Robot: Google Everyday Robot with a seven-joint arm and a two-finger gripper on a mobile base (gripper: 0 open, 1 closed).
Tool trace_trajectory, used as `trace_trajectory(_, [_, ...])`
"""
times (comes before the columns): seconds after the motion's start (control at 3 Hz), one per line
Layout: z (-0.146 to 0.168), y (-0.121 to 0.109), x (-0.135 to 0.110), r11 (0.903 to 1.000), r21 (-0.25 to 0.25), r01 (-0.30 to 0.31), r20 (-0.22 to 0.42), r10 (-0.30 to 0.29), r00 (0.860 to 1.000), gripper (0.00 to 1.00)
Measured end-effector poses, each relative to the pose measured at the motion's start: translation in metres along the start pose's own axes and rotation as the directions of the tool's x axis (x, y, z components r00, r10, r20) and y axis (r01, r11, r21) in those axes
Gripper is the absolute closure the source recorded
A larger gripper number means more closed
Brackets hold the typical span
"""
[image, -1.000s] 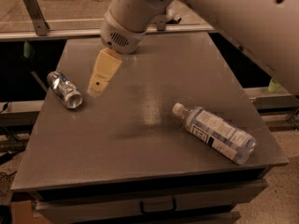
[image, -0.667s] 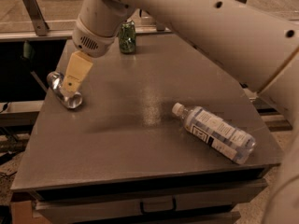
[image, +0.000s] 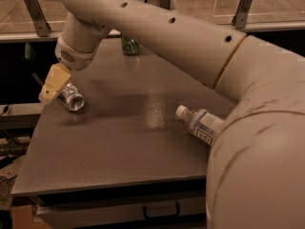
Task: Pick redbull can
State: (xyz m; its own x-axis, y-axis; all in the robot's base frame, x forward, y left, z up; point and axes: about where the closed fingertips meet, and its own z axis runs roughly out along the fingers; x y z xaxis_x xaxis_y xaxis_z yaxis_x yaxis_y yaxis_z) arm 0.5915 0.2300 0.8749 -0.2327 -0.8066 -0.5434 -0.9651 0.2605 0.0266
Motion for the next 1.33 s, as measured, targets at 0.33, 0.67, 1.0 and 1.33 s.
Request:
trace_trajectory(0.33, [0.023,0.001,-0.001,0.997,-0.024,-0.073,-0.002,0.073,0.997,0.16])
trace_trajectory(0.67, [0.035,0.001,-0.003,0.9937,-0.032,-0.107,0.003,0.107,0.994,0.39])
trace_trajectory(1.0, [0.042,0.001,0.003,0.991,-0.033,-0.129,-0.001,0.129,0.992,0.63])
trace_trajectory(1.33, [0.039,-0.004,0.013,0.9911,-0.013,-0.133,-0.006,0.133,0.991,0.86])
